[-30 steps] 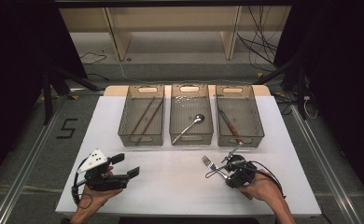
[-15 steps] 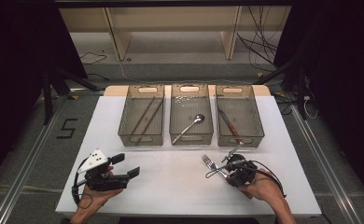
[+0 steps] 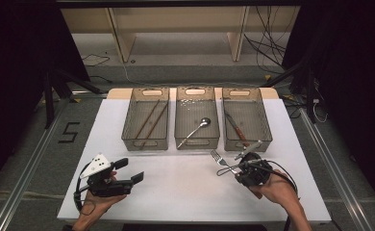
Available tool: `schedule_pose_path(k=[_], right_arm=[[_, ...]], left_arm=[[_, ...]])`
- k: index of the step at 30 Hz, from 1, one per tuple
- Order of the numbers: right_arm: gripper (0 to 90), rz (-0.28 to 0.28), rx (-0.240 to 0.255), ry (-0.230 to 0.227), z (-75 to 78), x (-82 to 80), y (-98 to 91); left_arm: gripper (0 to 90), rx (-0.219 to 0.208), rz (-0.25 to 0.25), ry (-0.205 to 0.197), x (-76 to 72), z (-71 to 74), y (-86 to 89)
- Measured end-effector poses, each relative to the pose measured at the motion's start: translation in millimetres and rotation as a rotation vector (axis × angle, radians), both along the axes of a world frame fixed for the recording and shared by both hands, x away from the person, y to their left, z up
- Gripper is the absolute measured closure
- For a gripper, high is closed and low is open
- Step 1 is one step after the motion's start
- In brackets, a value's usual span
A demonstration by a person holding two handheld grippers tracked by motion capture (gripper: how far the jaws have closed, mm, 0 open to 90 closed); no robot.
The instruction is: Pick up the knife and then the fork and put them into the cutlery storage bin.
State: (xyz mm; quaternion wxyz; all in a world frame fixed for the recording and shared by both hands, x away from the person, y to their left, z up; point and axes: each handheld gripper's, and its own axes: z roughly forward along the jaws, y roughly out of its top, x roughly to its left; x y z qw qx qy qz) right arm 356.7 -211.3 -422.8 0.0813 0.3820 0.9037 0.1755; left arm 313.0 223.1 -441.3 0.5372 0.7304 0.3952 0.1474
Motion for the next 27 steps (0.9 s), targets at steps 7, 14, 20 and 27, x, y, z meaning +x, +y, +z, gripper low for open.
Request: schedule_pose_path(k=[7, 14, 20, 27], right_arm=[[77.6, -0.012, 0.029, -0.037, 13.6, 3.5, -5.3], [77.6, -0.031, 0.054, -0.071, 25.8, 9.5, -9.8], [77.6, -0.051, 0.075, -0.105, 38.0, 15.2, -14.0], [77.7, -0.079, 0.102, -0.133, 48.7, 25.5, -17.2]], left_arm=[[16.3, 0.001, 0.001, 0.002, -0.1, -0.1, -0.2], [16.2, 0.002, 0.001, 0.002, 0.1, -0.3, 0.0], [16.2, 0.005, 0.0, 0.002, 0.1, -0.3, 0.0], [16.2, -0.001, 0.003, 0.003, 0.1, -0.4, -0.3]])
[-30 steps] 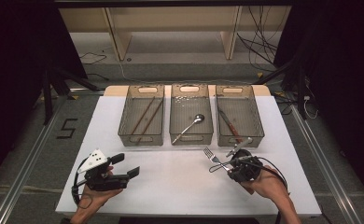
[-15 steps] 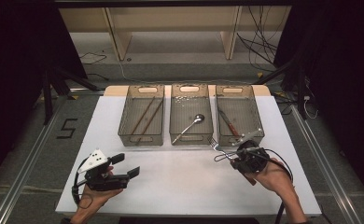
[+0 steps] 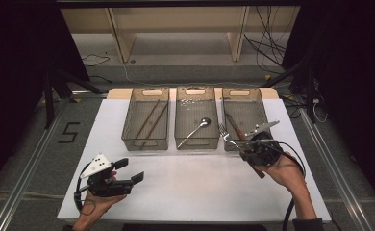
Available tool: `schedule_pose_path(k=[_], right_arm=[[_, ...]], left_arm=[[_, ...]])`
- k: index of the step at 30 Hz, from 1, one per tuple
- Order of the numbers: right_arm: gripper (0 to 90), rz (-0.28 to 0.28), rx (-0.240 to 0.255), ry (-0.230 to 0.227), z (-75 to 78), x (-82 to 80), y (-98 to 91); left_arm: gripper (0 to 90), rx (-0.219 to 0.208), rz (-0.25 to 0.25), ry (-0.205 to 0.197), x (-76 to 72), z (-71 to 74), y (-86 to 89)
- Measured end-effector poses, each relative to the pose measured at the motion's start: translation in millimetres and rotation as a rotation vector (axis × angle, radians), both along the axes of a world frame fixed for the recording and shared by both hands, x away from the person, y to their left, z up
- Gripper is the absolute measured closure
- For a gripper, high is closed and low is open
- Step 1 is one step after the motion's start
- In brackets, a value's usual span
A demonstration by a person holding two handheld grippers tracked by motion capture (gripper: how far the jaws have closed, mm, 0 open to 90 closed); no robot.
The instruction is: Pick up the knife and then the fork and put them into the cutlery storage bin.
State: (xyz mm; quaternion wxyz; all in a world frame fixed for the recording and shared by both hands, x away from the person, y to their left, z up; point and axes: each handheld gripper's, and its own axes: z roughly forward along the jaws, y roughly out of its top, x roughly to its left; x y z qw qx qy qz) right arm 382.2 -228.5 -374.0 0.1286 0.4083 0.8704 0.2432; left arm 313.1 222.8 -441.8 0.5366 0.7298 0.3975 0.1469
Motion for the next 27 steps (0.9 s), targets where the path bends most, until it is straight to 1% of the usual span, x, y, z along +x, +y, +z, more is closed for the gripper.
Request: schedule_pose_path(k=[13, 20, 27], right_arm=[[77.6, -0.061, 0.033, -0.02, 10.8, 19.5, -6.3], [77.6, -0.087, 0.053, -0.043, 15.6, 30.4, -9.4], [77.6, -0.118, 0.067, -0.045, 19.8, 41.9, -12.2]], left_arm=[[16.2, 0.0, 0.0, -0.002, 0.2, 0.0, 0.5], [16.2, -0.001, 0.0, -0.003, 0.2, 0.1, 0.5], [16.2, -0.002, 0.0, -0.003, 0.2, 0.0, 0.5]])
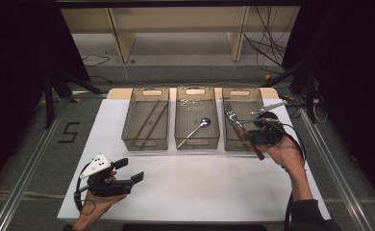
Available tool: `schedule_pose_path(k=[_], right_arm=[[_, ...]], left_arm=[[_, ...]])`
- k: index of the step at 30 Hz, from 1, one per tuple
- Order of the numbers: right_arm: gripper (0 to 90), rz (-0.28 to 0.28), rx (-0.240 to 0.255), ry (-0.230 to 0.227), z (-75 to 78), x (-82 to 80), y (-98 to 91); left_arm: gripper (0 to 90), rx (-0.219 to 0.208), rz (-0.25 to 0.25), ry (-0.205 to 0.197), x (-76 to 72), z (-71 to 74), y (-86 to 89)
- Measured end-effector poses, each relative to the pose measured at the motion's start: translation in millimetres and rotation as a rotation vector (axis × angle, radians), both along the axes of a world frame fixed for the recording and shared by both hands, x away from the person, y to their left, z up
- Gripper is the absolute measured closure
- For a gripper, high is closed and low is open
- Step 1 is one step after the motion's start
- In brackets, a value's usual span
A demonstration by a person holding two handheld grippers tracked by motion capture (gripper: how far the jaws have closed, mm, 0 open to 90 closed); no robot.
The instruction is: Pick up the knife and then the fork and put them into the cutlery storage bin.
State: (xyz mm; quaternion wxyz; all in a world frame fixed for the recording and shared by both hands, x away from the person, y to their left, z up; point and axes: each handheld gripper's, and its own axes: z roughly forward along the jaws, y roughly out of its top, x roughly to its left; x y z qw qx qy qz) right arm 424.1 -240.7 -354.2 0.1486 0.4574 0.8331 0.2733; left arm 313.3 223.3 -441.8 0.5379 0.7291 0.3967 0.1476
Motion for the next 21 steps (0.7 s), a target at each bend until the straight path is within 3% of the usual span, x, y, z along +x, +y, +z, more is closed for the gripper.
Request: schedule_pose_path(k=[21], right_arm=[[77.6, -0.08, 0.019, 0.002, 6.3, 32.6, -0.7]], left_arm=[[16.2, 0.0, -0.001, -0.001, 0.1, 0.0, 0.0]])
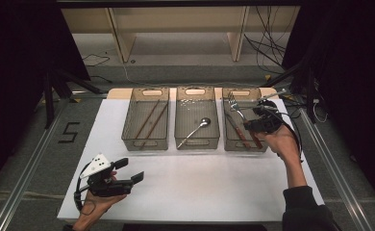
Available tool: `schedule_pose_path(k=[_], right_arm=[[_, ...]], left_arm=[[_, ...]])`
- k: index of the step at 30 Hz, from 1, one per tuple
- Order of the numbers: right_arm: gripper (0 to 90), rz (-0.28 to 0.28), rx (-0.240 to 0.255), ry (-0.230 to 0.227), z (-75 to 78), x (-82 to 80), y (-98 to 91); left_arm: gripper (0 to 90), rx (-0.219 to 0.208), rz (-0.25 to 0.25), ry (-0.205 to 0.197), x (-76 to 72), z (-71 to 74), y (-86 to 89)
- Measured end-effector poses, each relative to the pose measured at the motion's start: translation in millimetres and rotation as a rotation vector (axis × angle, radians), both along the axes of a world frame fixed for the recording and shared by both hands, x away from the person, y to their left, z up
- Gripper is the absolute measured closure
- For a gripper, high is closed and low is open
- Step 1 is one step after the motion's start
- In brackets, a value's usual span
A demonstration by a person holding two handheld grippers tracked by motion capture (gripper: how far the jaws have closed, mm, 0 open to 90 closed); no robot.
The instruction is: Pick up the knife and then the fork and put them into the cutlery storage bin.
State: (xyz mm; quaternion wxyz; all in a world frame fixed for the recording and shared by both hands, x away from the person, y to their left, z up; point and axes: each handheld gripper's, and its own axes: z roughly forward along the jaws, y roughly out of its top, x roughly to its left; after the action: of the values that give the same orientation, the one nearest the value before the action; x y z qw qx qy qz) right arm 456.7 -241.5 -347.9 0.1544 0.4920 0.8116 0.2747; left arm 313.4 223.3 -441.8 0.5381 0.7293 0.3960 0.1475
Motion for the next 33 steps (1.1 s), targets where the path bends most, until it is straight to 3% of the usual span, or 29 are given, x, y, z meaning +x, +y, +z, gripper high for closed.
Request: schedule_pose_path(k=[20, 33], right_arm=[[77.6, -0.072, 0.008, 0.011, -1.1, 35.5, -0.4], [77.5, -0.119, 0.013, 0.027, -14.0, 55.6, -10.0]], left_arm=[[16.2, -0.001, -0.002, -0.001, 0.0, 0.0, 0.2], [16.3, -0.002, -0.002, -0.002, 0.1, 0.2, 0.5]])
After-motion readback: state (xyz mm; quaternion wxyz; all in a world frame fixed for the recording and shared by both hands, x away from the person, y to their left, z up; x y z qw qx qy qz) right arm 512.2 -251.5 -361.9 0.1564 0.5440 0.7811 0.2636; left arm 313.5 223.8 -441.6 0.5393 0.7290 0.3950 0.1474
